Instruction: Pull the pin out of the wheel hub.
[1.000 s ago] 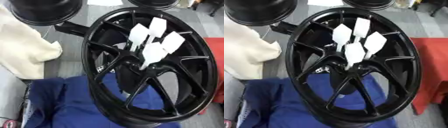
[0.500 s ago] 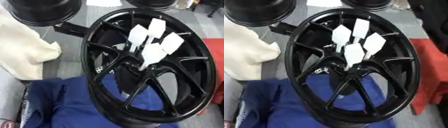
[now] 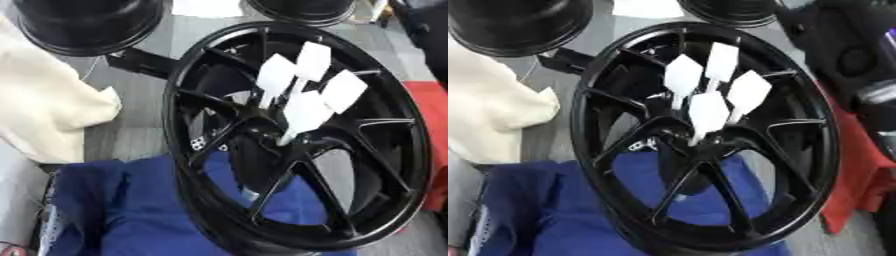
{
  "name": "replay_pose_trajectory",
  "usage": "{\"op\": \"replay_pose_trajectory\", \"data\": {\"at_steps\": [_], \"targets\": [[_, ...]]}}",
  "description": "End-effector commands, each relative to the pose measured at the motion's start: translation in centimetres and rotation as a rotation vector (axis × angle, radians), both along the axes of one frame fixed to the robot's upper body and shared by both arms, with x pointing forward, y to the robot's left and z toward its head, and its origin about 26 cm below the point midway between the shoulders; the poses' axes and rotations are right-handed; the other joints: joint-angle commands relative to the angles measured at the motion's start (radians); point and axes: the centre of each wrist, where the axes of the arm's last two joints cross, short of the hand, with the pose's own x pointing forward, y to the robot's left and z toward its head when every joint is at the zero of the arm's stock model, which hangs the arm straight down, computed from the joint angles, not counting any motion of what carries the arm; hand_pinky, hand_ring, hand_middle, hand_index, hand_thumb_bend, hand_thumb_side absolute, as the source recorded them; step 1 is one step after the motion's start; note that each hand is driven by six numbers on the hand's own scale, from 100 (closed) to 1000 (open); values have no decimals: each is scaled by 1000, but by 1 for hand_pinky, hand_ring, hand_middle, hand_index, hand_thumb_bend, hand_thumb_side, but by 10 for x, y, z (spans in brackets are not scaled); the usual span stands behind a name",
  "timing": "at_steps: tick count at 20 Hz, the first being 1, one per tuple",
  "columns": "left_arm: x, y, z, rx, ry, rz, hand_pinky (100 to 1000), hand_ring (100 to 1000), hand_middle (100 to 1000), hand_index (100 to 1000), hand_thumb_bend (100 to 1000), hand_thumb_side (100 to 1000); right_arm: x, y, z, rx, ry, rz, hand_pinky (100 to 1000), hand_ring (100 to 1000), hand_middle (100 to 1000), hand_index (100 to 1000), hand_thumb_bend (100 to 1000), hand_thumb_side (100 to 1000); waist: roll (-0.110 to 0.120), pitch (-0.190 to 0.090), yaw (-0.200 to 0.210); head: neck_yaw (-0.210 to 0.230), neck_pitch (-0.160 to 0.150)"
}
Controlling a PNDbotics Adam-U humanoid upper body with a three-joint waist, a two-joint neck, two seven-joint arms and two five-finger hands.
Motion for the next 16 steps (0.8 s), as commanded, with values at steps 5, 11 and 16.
{"op": "replay_pose_trajectory", "data": {"at_steps": [5,11,16], "targets": [[-2,-2,10,14,-32,-14,739,765,670,786,100,739,0,7,4,2,-2,12,809,792,805,846,100,660,4,-18,11,-10,-14],[-2,-2,10,11,-32,-16,740,765,670,786,100,741,8,12,-10,-55,19,40,839,845,842,889,100,314,1,-16,15,-8,-5],[-2,-3,9,6,-29,-18,740,765,670,786,100,742,15,10,-15,-92,9,68,847,846,833,879,100,100,-1,-13,14,-4,5]]}}
